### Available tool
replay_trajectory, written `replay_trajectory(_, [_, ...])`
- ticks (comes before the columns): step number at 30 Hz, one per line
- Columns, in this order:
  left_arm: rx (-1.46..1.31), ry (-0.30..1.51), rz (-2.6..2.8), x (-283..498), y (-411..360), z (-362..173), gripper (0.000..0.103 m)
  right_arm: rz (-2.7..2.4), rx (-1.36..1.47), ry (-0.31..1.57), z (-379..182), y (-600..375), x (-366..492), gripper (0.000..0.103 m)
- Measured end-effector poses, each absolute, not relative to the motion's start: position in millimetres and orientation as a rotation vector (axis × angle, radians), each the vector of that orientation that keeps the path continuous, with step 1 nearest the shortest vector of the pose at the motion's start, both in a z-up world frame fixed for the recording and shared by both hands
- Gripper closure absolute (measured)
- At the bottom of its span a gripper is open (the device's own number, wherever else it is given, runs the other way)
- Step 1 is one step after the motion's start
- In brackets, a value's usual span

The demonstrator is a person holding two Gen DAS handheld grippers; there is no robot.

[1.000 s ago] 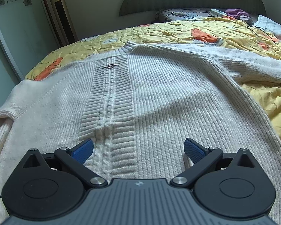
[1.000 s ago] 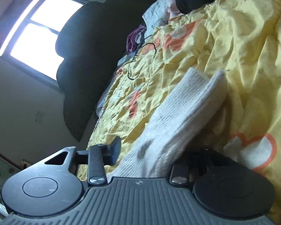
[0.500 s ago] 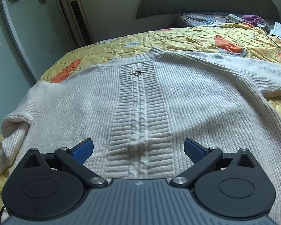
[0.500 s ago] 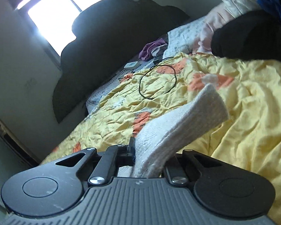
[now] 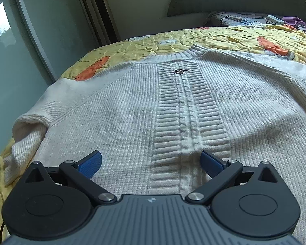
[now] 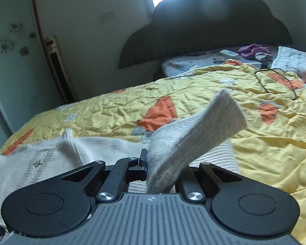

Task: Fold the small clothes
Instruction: 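Lift the sleeve with the right tool and carry it across the sweater body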

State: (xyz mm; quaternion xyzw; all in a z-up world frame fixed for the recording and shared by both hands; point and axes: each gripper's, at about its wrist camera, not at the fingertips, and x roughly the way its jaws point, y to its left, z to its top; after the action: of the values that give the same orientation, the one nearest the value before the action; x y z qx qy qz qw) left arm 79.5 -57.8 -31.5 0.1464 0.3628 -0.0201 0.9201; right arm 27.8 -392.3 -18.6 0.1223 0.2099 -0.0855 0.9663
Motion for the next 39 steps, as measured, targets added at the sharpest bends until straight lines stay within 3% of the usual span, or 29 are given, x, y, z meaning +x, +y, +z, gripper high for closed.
replay_trajectory(5, [0.294, 0.754, -0.058, 81, -54, -34, 0.0, -0.16, 0.214, 0.533, -46, -374, 47, 0.089])
replay_trajectory(6, [0.297, 0.753, -0.062, 81, -53, -34, 0.0, -0.164, 0.217, 0.528, -51, -374, 46, 0.084])
replay_trajectory(9, [0.304, 0.754, -0.074, 82, -53, -34, 0.0, -0.158, 0.244, 0.532, -49, -378, 44, 0.082])
replay_trajectory(11, [0.306, 0.751, -0.079, 83, -52, -32, 0.0, -0.15, 0.276, 0.538, -47, -382, 42, 0.077])
replay_trajectory(13, [0.315, 0.742, -0.082, 83, -50, -31, 0.0, -0.131, 0.345, 0.532, -46, -390, 37, 0.061])
replay_trajectory(16, [0.331, 0.724, -0.092, 86, -49, -29, 0.0, -0.114, 0.457, 0.508, -43, -399, 28, 0.055])
replay_trajectory(18, [0.349, 0.695, -0.074, 88, -49, -30, 0.0, -0.117, 0.502, 0.504, -42, -403, 24, 0.075])
replay_trajectory(19, [0.356, 0.683, -0.074, 89, -48, -30, 0.0, -0.122, 0.499, 0.504, -40, -402, 24, 0.092])
replay_trajectory(27, [0.36, 0.576, -0.061, 92, -42, -35, 0.0, -0.15, 0.308, 0.441, -9, -359, 28, 0.09])
replay_trajectory(39, [0.173, 0.689, -0.103, 112, -17, -51, 0.0, -0.098, 0.21, 0.359, 30, -299, 55, 0.09])
